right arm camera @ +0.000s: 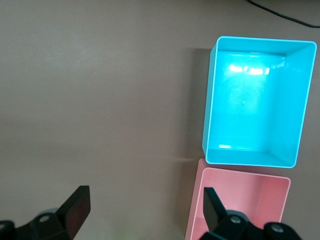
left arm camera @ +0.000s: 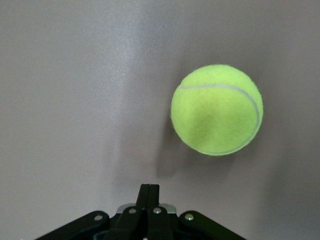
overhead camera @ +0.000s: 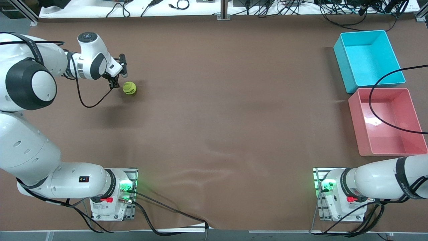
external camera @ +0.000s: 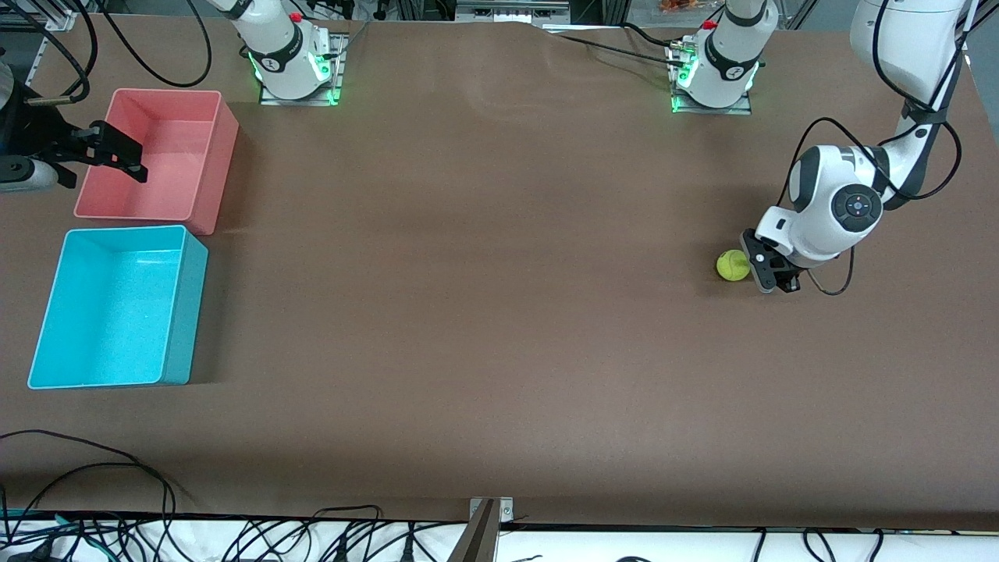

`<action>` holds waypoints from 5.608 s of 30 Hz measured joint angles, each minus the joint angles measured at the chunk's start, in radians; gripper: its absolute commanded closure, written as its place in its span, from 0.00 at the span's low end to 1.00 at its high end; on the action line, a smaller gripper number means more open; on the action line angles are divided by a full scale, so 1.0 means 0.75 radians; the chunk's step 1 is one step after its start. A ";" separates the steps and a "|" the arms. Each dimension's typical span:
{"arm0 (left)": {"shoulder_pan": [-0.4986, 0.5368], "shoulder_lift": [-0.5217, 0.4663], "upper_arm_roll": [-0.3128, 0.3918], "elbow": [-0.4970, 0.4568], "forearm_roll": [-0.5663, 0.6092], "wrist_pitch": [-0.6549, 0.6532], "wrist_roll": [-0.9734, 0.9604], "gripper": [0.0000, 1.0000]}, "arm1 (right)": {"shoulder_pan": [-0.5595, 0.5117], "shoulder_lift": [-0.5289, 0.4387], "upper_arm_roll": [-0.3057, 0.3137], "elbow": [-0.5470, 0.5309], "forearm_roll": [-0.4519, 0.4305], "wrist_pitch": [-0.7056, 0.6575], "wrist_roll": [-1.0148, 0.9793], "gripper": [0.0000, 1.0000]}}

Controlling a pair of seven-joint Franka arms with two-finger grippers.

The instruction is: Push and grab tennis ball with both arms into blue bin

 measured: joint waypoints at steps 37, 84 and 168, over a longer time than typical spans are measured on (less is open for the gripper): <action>-0.239 0.032 -0.344 0.153 -0.140 -0.032 -0.997 1.00 | 0.000 0.000 0.000 0.000 0.000 -0.007 0.000 0.00; -0.105 -0.390 -0.180 0.173 -0.137 -0.294 -0.586 0.63 | 0.008 0.033 0.026 -0.954 0.095 0.218 -0.067 0.00; -0.060 -0.740 -0.185 0.757 -0.278 -1.455 -1.618 0.00 | -0.034 0.505 0.071 -1.017 0.429 0.381 -0.189 0.58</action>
